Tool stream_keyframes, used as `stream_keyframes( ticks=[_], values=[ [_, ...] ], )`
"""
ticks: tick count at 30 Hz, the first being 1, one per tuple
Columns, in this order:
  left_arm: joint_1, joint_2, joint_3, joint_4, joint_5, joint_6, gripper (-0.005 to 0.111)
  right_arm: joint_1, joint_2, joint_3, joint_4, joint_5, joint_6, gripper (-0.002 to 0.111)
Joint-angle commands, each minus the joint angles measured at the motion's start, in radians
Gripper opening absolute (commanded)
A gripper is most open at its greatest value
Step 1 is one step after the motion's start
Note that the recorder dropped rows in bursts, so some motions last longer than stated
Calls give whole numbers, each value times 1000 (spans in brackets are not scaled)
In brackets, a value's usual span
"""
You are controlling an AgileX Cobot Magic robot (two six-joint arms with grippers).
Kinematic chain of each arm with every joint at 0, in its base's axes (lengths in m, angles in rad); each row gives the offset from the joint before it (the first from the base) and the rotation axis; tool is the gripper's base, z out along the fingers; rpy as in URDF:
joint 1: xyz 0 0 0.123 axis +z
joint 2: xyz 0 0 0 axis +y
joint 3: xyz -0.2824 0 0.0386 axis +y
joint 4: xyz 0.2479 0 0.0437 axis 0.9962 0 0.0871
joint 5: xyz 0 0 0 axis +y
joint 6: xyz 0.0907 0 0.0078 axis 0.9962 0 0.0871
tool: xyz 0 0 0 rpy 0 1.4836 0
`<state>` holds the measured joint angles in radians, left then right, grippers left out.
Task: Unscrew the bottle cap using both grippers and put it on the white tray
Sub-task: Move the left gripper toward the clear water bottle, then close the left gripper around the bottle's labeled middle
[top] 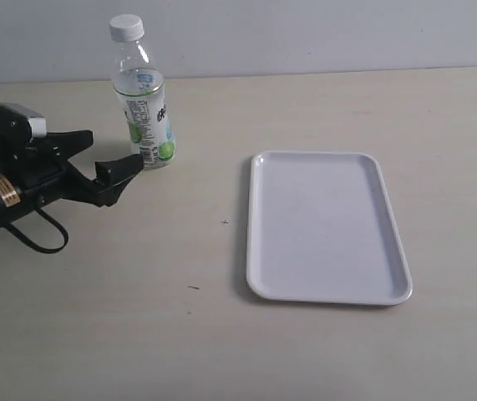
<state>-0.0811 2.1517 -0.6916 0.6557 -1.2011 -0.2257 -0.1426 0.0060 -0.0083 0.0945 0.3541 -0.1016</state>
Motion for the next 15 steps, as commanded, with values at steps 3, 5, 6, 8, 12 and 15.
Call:
stream_keyframes(
  ticks=[3, 5, 6, 8, 12, 15],
  values=[
    [-3, 66, -113, 9, -20, -44, 105, -3, -6, 2, 3, -3, 2, 0],
    [-10, 86, -139, 9, -20, -44, 105, -3, -6, 2, 3, -3, 2, 0],
    [-13, 92, -151, 9, -20, -44, 105, -3, -6, 2, 3, -3, 2, 0],
    [-24, 105, -173, 10, -20, -46, 105, -3, -6, 2, 3, -3, 2, 0],
    [-53, 109, -213, -1, -20, -46, 105, -3, -6, 2, 7, -3, -1, 0],
    [-88, 109, -238, -64, -6, -40, 105, -3, -6, 2, 7, -3, -1, 0]
  ],
)
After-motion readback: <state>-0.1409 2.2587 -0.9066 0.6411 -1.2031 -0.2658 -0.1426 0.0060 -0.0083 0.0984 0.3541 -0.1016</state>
